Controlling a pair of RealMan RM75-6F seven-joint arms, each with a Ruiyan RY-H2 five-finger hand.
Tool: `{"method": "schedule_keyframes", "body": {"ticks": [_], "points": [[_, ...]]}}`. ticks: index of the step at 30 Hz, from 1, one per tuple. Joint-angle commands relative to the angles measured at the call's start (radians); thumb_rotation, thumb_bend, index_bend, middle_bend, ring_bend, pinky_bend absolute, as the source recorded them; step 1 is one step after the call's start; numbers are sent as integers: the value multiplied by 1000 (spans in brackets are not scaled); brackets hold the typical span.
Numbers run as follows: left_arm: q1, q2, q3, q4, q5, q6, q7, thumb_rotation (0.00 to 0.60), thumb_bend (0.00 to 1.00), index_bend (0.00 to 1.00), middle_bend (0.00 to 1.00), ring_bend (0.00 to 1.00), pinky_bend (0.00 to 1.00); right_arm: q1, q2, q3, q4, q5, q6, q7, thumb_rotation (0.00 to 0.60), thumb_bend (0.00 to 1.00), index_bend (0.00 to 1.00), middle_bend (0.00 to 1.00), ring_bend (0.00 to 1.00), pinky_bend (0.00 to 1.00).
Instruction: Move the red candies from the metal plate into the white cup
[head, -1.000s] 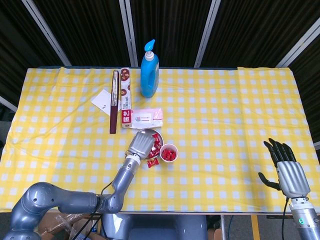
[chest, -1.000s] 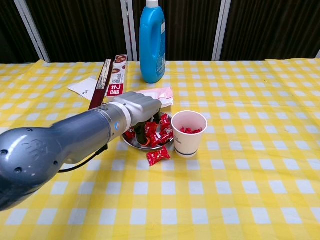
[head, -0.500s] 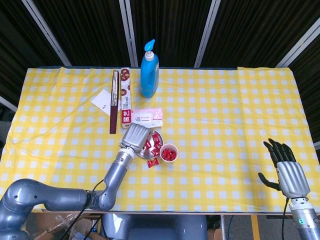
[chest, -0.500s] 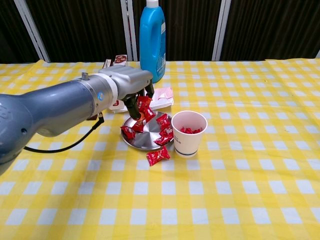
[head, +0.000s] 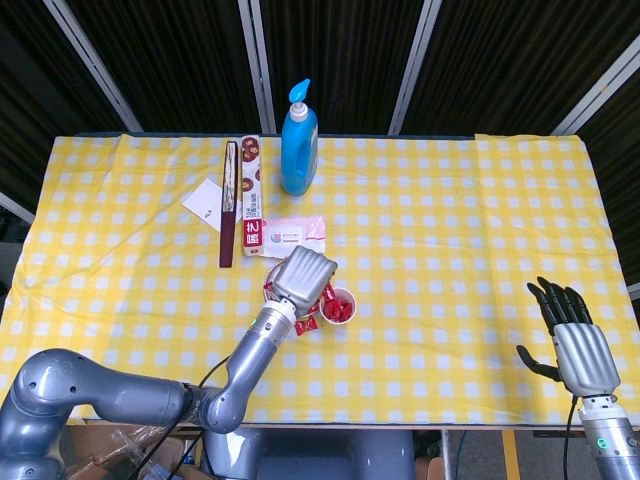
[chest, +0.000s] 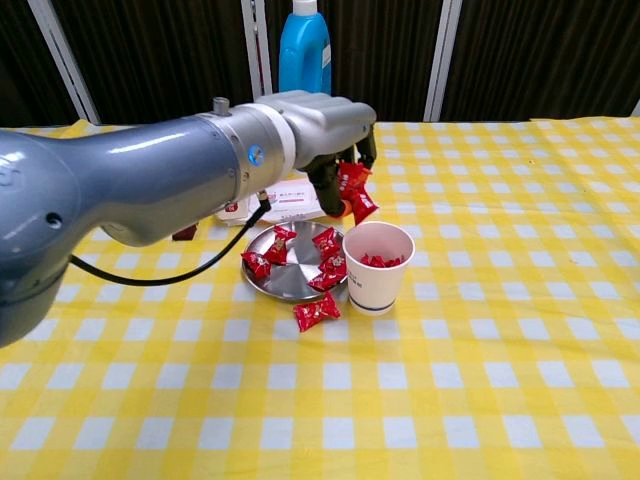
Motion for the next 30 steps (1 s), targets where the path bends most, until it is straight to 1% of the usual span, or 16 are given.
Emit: {"method": "schedule_keyframes", "body": {"ticks": [1,7,9,12,14,16,21,28,30], "points": [[-28,-29,-2,23,-22,-8,31,600,410,572,643,873,937,0,1,0,0,0,1,3,600,356,0,0,0,0],[-69,-65,-2,56,-97,-11,95,600,404,558,627,873,937,-1,3,0,1,-6,3,11,600,356,0,0,0,0],[-78,-70,-2,62,-118,-8,110,600,380,543,611,872,937,0,3,0,1,-7,4,15,600,357,0,0,0,0],[-84,-68,-2,62,-138,-2,125,600,321,485,550,869,937,-1,4,0,1,-8,5,17,600,357,0,0,0,0],[-85,-67,-3,59,-139,3,123,600,305,449,509,869,937,0,3,0,2,-8,4,17,600,356,0,0,0,0],[-83,-66,-6,56,-126,9,109,600,299,425,481,869,937,-1,3,-1,1,-10,6,16,600,356,0,0,0,0],[-72,-65,-9,52,-74,13,55,600,298,407,426,869,937,0,1,0,2,-8,5,12,600,356,0,0,0,0],[-32,-53,-11,40,24,33,-54,600,298,390,402,867,937,-1,1,0,3,-9,7,11,600,356,0,0,0,0],[-18,-27,5,33,29,41,-47,600,297,381,399,866,937,-1,1,-1,2,-10,8,11,600,356,0,0,0,0]]}}
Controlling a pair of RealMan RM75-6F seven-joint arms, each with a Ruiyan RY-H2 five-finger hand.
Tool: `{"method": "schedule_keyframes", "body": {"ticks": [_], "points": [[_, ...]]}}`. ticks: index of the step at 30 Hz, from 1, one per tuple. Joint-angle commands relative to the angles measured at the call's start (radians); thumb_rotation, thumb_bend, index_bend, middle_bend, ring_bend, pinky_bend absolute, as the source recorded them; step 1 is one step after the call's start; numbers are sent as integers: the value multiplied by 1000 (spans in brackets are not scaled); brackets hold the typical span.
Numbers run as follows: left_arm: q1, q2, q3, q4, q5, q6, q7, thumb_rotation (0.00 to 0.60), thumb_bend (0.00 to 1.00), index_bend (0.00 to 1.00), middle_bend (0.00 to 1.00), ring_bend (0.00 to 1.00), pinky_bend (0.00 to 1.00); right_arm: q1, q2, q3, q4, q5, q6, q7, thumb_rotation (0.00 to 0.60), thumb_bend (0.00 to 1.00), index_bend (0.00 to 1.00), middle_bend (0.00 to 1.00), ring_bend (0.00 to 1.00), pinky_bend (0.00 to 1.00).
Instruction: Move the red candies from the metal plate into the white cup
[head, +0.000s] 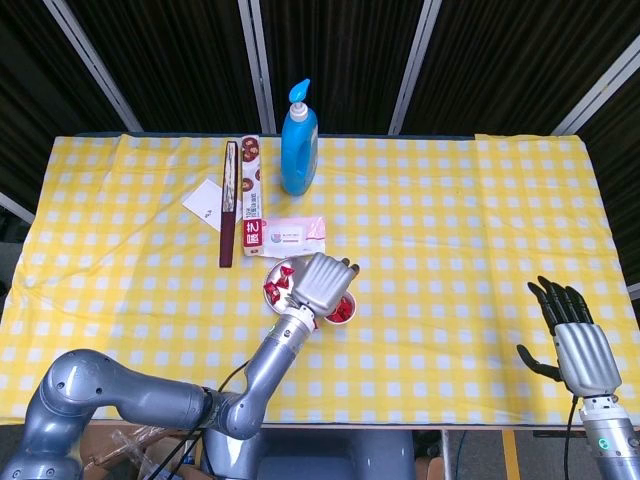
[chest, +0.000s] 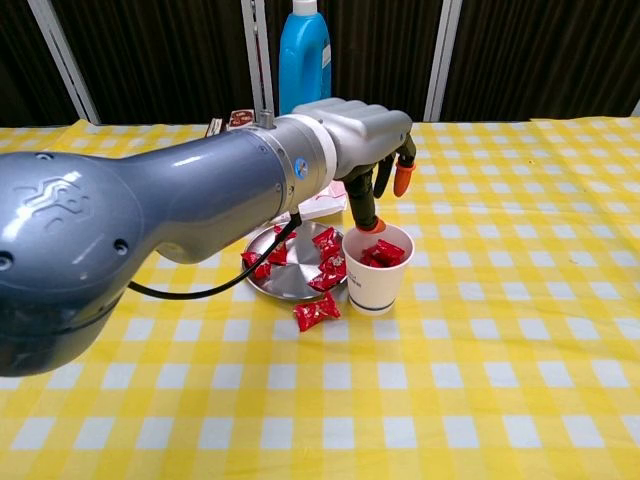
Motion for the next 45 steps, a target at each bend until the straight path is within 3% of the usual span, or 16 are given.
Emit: {"method": "schedule_keyframes", "body": {"ticks": [1,10,16,34,40,45], "points": [[28,38,18,-13,18,17,-2,600,296,372,392,865,936,0,0,0,0,0,0,0,600,355,0,0,0,0],[44,96,54,-12,-113,-9,82,600,225,293,287,860,933,1,-1,-1,0,0,-3,-1,600,356,0,0,0,0],[38,74,77,27,-188,-35,118,600,214,250,265,860,932,2,0,-1,0,2,-5,0,600,357,0,0,0,0],[19,-45,93,173,-170,-115,78,600,214,270,274,860,932,2,3,1,-3,5,-6,8,600,355,0,0,0,0],[16,-70,95,204,-159,-131,69,600,215,336,311,860,932,3,4,2,-3,7,-8,12,600,356,0,0,0,0],[25,-76,101,213,-156,-128,67,600,224,417,426,860,932,3,5,1,-3,4,-7,13,600,356,0,0,0,0]]}}
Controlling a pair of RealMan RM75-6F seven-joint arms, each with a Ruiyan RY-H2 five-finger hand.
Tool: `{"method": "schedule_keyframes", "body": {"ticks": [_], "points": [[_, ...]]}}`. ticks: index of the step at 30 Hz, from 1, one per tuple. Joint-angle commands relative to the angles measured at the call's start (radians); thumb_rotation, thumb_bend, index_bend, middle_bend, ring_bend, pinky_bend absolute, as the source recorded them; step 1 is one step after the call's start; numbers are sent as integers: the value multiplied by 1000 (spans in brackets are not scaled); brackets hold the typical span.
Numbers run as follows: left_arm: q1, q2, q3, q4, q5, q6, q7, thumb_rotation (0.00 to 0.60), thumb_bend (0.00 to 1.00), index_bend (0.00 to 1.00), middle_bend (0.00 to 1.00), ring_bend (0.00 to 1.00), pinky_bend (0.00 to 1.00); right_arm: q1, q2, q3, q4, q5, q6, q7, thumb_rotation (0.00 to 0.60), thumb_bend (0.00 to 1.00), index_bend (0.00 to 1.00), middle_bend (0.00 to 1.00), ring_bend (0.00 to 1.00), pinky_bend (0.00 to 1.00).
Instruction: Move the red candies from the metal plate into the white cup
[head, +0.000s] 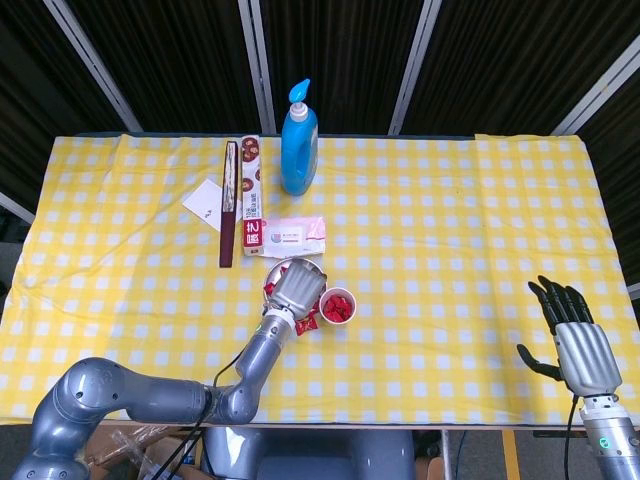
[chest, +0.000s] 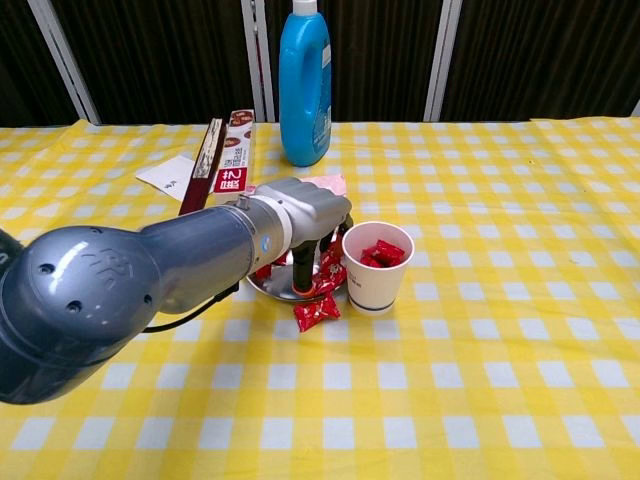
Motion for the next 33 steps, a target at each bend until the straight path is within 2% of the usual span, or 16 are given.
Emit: {"method": "schedule_keyframes", "body": {"ticks": [1,5,11,25,33], "points": [[5,1,3,0,2,2,-2,600,231,426,446,860,932,0,0,0,0,-1,1,0,600,356,0,0,0,0],[16,7,6,-4,12,11,-8,600,302,486,548,861,932,-1,-1,-1,0,-3,2,-4,600,356,0,0,0,0],[32,14,8,-12,37,22,-20,600,390,551,622,864,933,-1,-4,-1,0,-1,2,-9,600,356,0,0,0,0],[57,70,-15,-64,67,56,-39,600,404,568,640,866,933,-2,-3,-2,0,-1,3,-7,600,356,0,0,0,0],[60,168,-52,-199,116,95,-41,600,404,565,637,866,933,-2,-5,-1,0,1,2,-12,600,356,0,0,0,0]]}}
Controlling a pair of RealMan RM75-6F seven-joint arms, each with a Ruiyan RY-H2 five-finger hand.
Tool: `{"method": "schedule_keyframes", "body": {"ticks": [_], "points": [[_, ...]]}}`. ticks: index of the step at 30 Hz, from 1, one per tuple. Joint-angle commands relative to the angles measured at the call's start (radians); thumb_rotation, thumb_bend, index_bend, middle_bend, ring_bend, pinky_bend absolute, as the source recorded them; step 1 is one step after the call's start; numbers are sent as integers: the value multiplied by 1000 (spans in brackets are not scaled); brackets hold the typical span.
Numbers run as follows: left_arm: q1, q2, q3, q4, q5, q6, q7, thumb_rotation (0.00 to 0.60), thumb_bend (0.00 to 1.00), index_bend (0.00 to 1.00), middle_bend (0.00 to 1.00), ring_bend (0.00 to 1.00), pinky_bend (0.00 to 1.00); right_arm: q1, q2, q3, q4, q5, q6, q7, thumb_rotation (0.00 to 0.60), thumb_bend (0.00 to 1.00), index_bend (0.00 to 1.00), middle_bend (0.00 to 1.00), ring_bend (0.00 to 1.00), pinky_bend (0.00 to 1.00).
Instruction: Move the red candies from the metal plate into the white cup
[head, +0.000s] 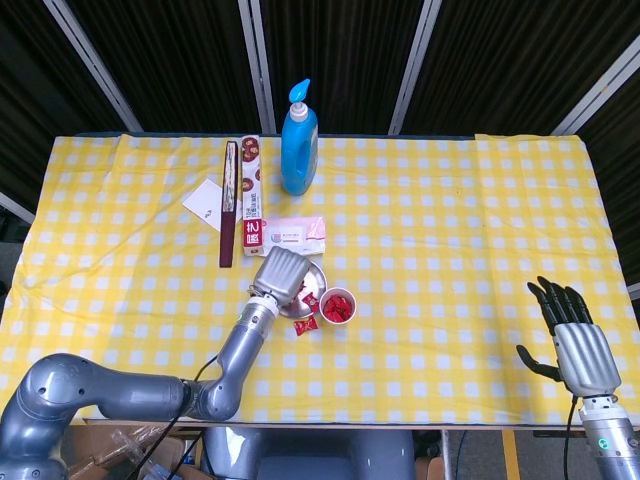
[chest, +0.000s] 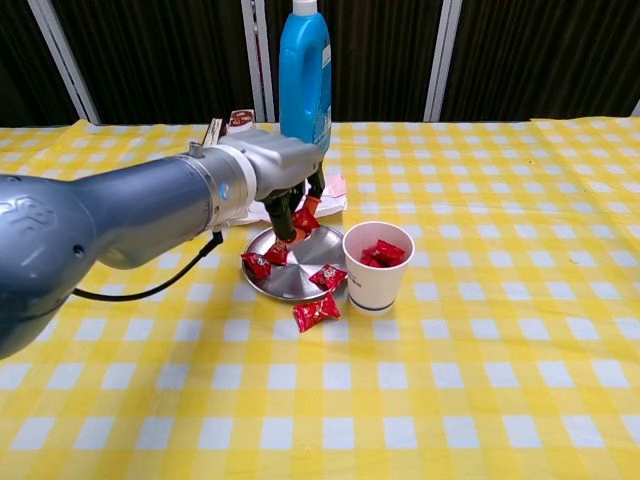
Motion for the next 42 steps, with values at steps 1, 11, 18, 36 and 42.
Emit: {"method": "schedule_keyframes", "body": {"ticks": [1,11,18,36,42], "points": [[-3,49,-17,-71,32,18,5,600,404,564,636,866,933,0,0,1,0,1,0,-1,600,356,0,0,0,0],[-28,56,-38,-163,106,-14,-45,600,398,544,618,866,933,0,-3,3,1,6,0,-9,600,355,0,0,0,0],[-59,8,-31,-137,110,-41,-47,600,330,506,580,865,933,-1,-2,3,2,3,4,-4,600,356,0,0,0,0],[-48,38,-47,-190,89,16,-89,600,278,316,406,856,933,-1,-3,3,4,-2,8,-1,600,356,0,0,0,0],[2,107,-14,-271,123,73,-103,600,378,302,566,856,933,-1,-4,2,6,-3,8,-4,600,356,0,0,0,0]]}}
